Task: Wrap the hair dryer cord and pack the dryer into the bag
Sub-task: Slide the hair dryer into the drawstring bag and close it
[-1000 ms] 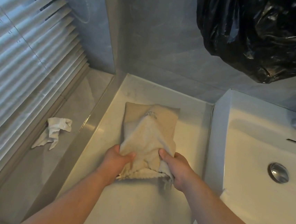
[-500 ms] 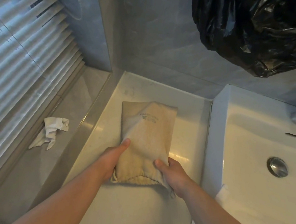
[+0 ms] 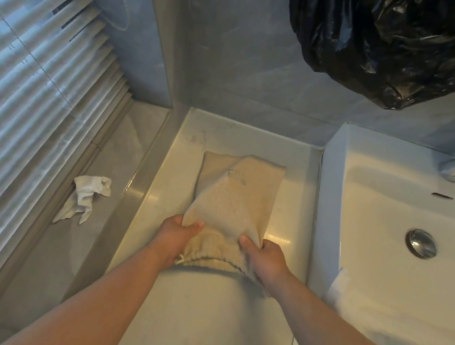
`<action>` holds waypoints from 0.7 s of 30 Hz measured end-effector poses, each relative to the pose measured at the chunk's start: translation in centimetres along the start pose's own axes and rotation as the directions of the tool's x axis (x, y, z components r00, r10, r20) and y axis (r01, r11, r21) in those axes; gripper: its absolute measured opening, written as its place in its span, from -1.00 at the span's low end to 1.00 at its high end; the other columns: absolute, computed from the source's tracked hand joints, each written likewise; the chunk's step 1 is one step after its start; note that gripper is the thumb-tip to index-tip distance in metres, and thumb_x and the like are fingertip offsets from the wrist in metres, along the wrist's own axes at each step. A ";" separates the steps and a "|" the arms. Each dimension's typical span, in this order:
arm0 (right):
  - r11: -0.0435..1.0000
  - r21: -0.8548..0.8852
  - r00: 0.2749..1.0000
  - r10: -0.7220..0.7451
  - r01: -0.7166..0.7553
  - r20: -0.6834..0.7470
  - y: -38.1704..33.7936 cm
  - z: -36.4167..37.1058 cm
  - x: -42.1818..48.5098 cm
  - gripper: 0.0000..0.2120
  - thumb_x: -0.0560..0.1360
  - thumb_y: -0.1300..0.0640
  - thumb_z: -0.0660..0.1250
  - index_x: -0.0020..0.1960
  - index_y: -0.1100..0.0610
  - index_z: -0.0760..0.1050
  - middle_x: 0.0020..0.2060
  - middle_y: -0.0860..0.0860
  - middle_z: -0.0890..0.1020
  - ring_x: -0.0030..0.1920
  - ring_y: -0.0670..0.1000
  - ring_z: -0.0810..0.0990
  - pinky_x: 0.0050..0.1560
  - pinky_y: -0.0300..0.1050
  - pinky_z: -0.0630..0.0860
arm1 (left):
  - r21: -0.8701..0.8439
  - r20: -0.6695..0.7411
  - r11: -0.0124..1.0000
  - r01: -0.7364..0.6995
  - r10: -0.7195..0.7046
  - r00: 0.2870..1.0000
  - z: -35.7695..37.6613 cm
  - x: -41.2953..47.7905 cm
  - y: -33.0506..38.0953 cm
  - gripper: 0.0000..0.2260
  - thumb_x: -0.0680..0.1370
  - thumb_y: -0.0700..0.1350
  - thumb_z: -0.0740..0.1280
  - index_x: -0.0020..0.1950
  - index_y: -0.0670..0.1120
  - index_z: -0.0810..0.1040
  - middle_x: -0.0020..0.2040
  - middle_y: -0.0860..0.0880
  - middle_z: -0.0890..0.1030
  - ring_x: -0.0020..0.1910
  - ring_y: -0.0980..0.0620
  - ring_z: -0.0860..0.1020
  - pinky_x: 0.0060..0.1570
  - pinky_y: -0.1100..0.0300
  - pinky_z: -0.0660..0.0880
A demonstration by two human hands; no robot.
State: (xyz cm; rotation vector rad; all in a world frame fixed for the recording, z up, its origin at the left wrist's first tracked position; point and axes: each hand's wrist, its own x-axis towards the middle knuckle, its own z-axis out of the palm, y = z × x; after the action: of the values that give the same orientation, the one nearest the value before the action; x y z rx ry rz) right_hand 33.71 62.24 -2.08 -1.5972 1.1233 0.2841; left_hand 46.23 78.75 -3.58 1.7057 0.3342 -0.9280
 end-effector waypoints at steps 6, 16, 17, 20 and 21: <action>0.989 0.077 0.970 0.103 -0.123 0.218 1.8 -2.9 -1.9 -0.77 0.58 -0.01 0.28 0.05 0.16 0.50 -0.16 0.09 0.67 -0.25 0.09 0.61 -0.28 -0.09 0.46 | 0.153 0.109 0.976 0.157 -0.175 0.979 -2.7 -2.4 -1.6 -0.85 0.61 -0.11 0.33 -0.13 -0.13 0.53 -0.28 -0.10 0.55 -0.44 0.02 0.53 -0.42 0.22 0.51; 0.995 0.066 0.963 0.052 -0.072 0.264 2.3 -4.8 -4.4 -0.89 0.57 0.25 0.27 -0.11 0.22 0.54 -0.24 0.15 0.62 -0.48 -0.08 0.30 -0.51 -0.28 0.16 | 0.621 0.097 0.784 -0.012 -0.061 0.993 -4.1 -5.7 -1.2 -0.73 0.60 -0.32 0.18 -0.28 -0.11 0.45 -0.34 -0.11 0.44 -0.41 -0.01 0.41 -0.43 0.21 0.31; 0.997 0.065 0.957 0.026 -0.046 0.290 1.8 -5.1 -4.8 -0.88 0.55 0.31 0.25 -0.09 0.23 0.55 -0.23 0.14 0.60 -0.50 -0.11 0.28 -0.49 -0.28 0.15 | 0.697 0.077 0.717 -0.017 -0.051 0.996 -4.0 -5.9 -0.5 -0.77 0.61 -0.33 0.15 -0.16 -0.17 0.54 -0.21 -0.19 0.55 -0.29 -0.07 0.52 -0.33 0.15 0.40; 0.999 0.043 0.950 -0.031 0.019 0.309 0.3 -5.9 -5.6 -0.78 0.52 0.43 0.18 -0.04 0.26 0.57 -0.28 0.06 0.59 -0.45 -0.09 0.25 -0.42 -0.24 0.15 | 0.790 0.085 0.610 -0.062 -0.010 0.996 -3.5 -7.2 1.0 -0.74 0.65 -0.24 0.15 0.17 -0.31 0.59 0.13 -0.28 0.61 -0.06 -0.10 0.58 -0.11 0.24 0.48; 0.998 -0.003 0.958 -0.057 0.060 0.282 -0.1 -6.1 -5.7 -0.79 0.52 0.41 0.19 -0.04 0.25 0.58 -0.30 0.03 0.60 -0.43 -0.08 0.26 -0.41 -0.23 0.18 | 0.783 0.107 0.614 -0.097 0.020 0.994 -3.6 -7.2 1.0 -0.75 0.65 -0.17 0.20 0.04 -0.25 0.65 -0.03 -0.23 0.64 -0.19 -0.08 0.56 -0.19 0.17 0.46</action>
State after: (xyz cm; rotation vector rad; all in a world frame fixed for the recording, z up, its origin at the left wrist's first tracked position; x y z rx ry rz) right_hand 28.64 59.91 4.16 -1.5407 0.8542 0.4643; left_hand 43.64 83.30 2.64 2.4529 -0.2597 -1.1961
